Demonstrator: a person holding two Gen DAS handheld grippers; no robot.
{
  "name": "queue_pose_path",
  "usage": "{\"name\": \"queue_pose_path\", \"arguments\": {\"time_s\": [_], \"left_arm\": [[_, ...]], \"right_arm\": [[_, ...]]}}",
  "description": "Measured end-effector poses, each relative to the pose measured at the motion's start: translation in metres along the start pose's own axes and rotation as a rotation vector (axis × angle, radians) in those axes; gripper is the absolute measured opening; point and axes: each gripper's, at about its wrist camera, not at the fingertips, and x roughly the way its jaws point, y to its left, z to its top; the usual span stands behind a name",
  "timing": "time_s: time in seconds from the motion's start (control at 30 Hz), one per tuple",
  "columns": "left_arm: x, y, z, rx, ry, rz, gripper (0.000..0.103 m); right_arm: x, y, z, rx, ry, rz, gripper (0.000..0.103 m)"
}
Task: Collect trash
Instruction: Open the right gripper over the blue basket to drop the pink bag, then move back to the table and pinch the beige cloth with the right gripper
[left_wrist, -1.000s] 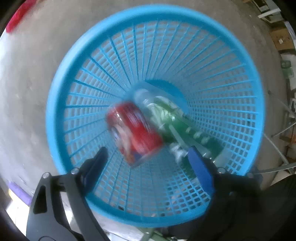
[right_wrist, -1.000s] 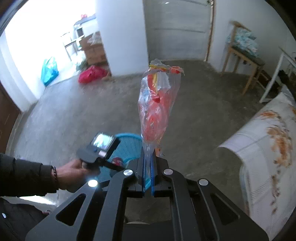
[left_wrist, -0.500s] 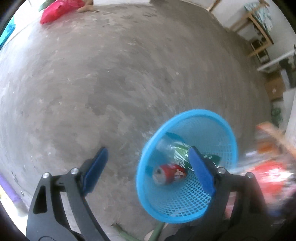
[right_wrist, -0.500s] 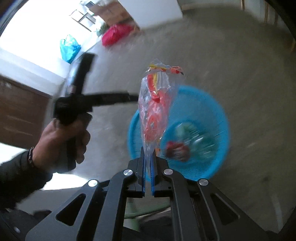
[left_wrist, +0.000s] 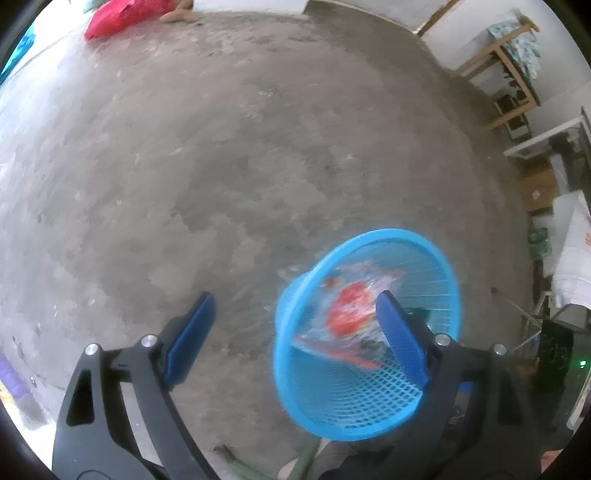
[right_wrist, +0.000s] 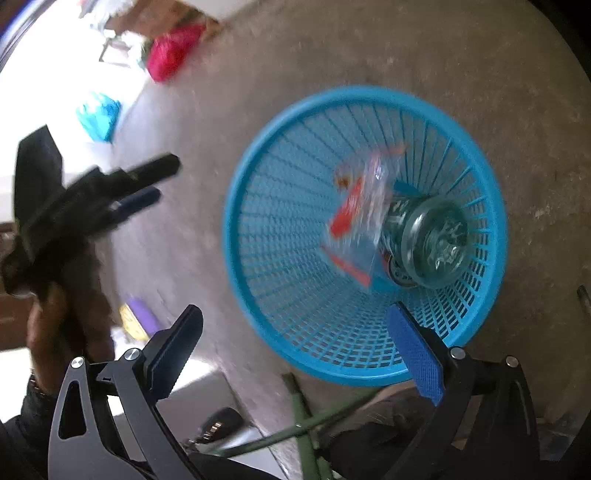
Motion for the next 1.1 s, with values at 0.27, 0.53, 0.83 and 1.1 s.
{"name": "queue_pose_path", "arguments": {"time_s": [0.27, 0.53, 0.83, 1.1], "left_arm": [[-0.060, -0.094, 0.013, 0.177, -0.142, -0.093, 0.084], [-0.142, -0.261, -0.019, 0.484, -0.302, -0.330, 0.090], [-0.161, -0.473, -0.161, 0.957, -0.117, -0.634, 0.090], [-0.142, -0.520, -0.218, 1.048, -0.044, -0.667, 0.090]], "right_arm": [[-0.143, 0.008, -0.030, -0.045, -0.319, 0.046, 0.097], [-0.364, -0.029, -0.160, -0.024, -0.798, -0.037, 0.097], [-0.494, -0.164, -0.324, 0.421, -1.017, -0.411, 0.097], [-0.424, -0.232, -0.389, 0.644, -0.915, -0.348, 0.097]]}}
